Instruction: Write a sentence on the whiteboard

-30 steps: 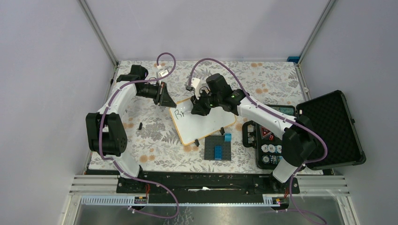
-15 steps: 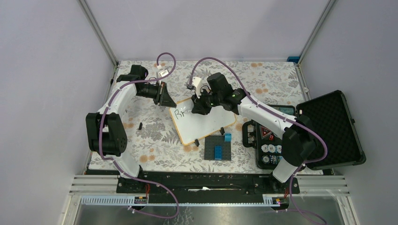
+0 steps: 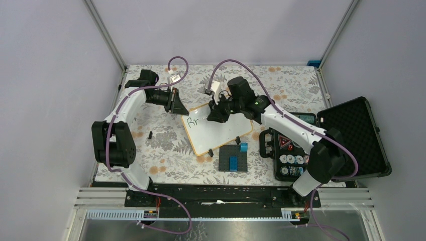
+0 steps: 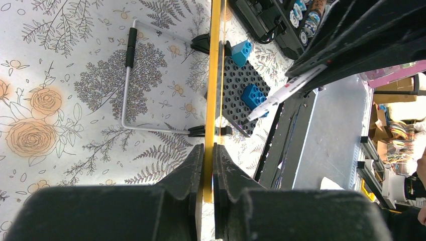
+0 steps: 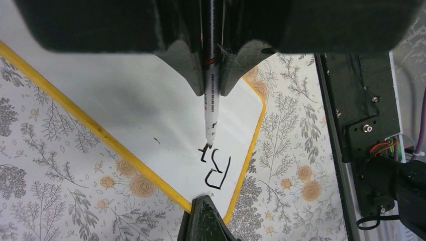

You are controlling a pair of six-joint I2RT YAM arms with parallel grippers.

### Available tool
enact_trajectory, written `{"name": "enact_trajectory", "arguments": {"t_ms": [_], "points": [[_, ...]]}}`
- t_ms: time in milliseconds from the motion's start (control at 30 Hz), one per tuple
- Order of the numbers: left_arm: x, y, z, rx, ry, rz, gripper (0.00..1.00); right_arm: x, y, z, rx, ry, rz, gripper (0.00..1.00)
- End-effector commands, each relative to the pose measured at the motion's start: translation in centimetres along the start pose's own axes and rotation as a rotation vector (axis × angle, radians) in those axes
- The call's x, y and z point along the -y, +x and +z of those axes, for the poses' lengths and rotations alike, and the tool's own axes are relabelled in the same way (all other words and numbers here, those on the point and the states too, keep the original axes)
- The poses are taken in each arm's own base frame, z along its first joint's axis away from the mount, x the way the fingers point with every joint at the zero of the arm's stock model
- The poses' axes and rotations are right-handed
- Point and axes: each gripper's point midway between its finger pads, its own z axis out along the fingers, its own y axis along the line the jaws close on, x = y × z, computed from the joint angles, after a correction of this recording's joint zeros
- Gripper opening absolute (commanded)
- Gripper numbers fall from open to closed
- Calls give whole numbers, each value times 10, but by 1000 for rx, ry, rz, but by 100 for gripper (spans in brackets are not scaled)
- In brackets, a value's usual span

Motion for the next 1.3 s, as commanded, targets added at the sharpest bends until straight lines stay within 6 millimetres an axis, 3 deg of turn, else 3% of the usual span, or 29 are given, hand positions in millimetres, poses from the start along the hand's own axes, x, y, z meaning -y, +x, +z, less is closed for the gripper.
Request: {"name": "enact_trajectory", "arguments": {"t_ms": [0,267,833,1267], "points": [[11,0,2,-2,14,34,0,-3,-19,-13,64,10,-40,0],[11,0,2,-2,12,35,0,14,-14,-2,34,63,-31,0],[11,-1,3,-1,16,36,0,20,-13,8,22,65,-17,0],[11,-1,2,-2,13,37,0,35,-8,-5,21,126,-14,0]]}}
